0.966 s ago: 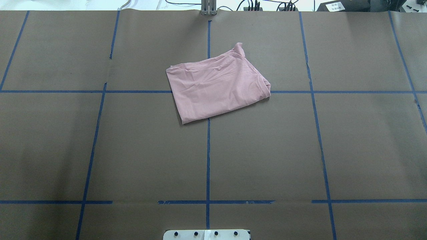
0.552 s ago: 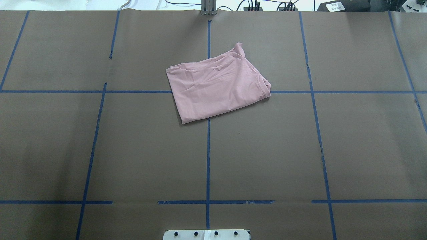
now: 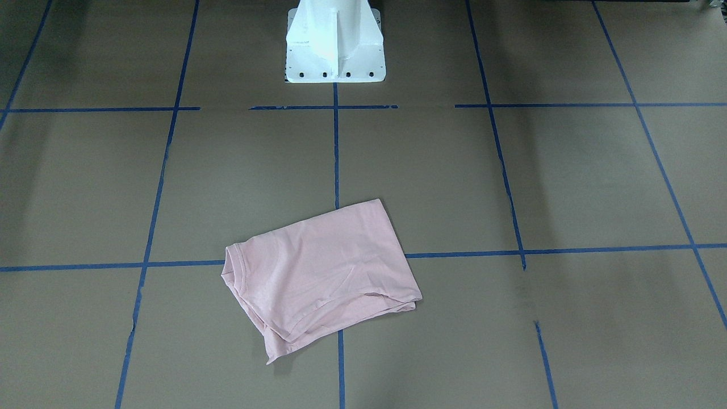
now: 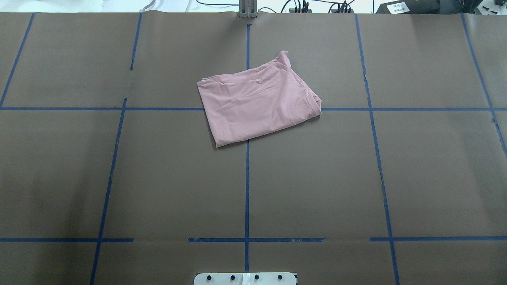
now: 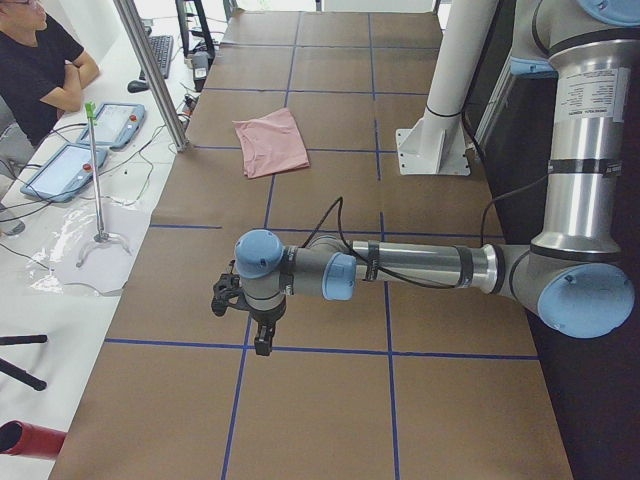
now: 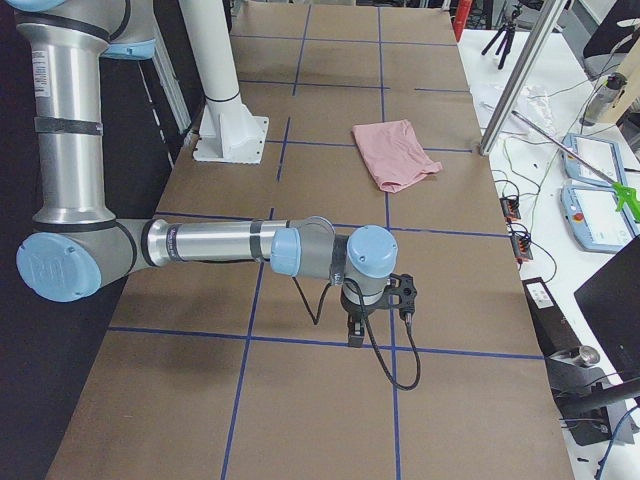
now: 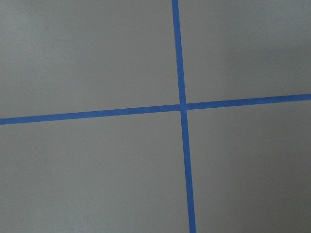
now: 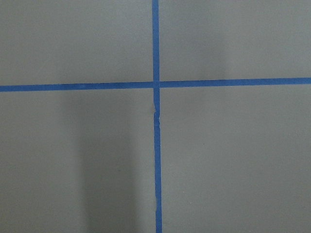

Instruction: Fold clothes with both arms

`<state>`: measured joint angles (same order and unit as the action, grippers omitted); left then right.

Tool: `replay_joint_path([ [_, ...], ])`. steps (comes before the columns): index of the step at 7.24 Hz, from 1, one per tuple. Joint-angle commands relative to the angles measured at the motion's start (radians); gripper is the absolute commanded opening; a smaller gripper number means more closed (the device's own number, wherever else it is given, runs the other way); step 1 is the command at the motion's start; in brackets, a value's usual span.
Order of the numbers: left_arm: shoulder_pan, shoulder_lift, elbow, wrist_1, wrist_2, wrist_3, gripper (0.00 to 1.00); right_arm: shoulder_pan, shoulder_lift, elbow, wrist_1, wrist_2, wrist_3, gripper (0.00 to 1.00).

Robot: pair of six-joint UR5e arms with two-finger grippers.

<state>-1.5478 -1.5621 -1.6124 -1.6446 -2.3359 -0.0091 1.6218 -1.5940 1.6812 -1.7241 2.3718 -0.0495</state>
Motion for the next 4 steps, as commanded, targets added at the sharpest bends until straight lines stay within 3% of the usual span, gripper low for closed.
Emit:
replay_joint_path([
  [1,0.002,-0.003,-0.001,0.000,-0.005,0.000,1.00,0.007,-0.001,0.000,0.000,0.001,0.000,1.00],
  [4,0.002,-0.006,-0.003,0.000,-0.005,0.000,1.00,0.023,-0.004,-0.002,0.000,0.000,-0.001,1.00],
])
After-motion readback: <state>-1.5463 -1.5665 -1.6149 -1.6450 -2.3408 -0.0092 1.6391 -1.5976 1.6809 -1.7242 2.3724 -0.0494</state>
